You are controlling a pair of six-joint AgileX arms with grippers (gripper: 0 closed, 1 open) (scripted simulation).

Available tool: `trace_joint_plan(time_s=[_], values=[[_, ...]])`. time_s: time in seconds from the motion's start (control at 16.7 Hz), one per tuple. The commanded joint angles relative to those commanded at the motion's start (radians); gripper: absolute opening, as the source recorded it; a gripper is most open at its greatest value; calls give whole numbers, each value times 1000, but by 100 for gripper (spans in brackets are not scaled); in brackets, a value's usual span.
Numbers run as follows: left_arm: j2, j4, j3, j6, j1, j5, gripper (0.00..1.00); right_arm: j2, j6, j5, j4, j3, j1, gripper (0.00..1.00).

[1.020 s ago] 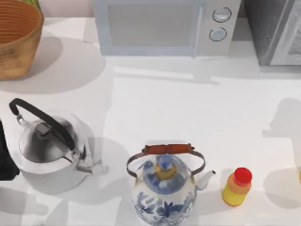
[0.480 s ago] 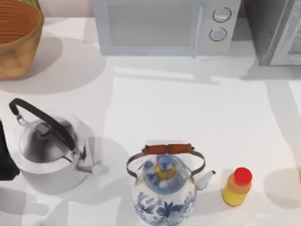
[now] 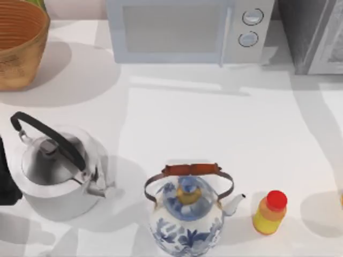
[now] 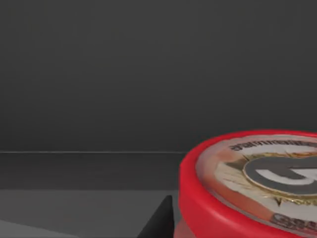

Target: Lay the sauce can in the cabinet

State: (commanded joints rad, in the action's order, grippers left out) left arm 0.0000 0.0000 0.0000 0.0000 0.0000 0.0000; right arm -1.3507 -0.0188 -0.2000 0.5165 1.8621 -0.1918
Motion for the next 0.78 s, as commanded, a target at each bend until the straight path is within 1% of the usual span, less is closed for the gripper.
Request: trace_joint_plan(time_s=[0.42,0.78], values=[[0,0,0,0,0,0,100,-11,-3,2,-4,10,7,0],[0,0,0,0,0,0,100,-176,-2,24,-28,156,32,0]])
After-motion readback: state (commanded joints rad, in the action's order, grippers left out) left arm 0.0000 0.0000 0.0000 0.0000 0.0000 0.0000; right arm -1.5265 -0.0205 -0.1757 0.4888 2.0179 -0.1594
